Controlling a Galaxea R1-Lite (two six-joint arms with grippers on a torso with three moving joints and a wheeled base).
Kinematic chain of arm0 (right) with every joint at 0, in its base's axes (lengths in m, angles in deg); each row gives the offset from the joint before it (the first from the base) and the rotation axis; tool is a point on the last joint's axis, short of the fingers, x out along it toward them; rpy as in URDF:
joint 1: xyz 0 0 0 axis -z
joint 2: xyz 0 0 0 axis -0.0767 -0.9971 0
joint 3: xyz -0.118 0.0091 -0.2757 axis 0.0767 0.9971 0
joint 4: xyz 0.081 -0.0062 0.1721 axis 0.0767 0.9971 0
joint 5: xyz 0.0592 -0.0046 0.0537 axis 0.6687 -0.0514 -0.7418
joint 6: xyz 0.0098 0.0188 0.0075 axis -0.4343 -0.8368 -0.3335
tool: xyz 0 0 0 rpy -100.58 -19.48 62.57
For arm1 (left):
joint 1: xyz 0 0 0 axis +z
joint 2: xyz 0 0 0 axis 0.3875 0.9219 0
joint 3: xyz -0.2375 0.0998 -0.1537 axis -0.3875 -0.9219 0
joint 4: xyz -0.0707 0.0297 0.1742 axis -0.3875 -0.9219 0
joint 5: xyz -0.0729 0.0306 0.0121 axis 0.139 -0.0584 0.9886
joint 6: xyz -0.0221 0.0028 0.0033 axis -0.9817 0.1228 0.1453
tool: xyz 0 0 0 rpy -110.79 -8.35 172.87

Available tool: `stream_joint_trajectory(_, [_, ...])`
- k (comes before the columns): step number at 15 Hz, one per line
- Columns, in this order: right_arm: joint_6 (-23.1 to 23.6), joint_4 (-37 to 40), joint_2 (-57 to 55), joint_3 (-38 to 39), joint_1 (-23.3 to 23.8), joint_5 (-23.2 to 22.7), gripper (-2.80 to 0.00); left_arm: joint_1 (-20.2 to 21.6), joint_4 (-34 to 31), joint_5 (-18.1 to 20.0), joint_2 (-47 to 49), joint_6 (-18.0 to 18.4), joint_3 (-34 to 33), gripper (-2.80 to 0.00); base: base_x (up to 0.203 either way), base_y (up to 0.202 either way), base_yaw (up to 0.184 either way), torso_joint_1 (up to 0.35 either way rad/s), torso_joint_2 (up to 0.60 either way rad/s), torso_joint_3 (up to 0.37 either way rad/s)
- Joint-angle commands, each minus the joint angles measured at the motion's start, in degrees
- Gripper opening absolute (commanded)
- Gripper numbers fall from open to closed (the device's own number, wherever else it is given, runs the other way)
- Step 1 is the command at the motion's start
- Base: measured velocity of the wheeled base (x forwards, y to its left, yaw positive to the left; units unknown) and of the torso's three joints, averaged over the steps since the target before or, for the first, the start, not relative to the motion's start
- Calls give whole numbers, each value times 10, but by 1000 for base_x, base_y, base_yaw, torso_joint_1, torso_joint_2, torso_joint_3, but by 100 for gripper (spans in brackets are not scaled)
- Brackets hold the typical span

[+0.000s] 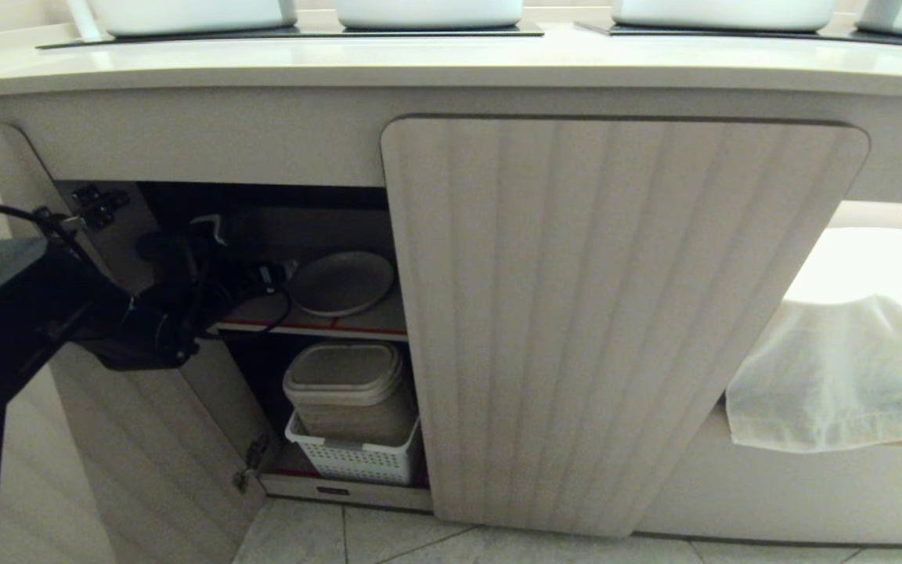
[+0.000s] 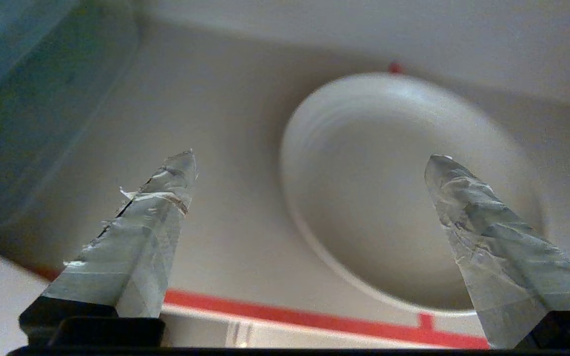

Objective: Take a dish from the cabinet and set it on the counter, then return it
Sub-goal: Take the plate from the cabinet

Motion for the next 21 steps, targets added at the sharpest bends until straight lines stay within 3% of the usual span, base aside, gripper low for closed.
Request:
stream_joint_trajectory(1, [0, 0, -1, 0, 0, 0, -280, 3, -26, 1, 1, -1, 18, 0, 0, 0, 0, 0, 0, 0])
stream_joint_trajectory(15, [0, 0, 2, 0, -1, 0, -280, 2, -225, 29, 35, -28, 151, 0, 0, 0, 0, 0, 0, 0])
stream_joint_trajectory(21, [0, 0, 1, 0, 0, 0, -280, 0, -272, 30, 66, -30, 216, 0, 0, 0, 0, 0, 0, 0])
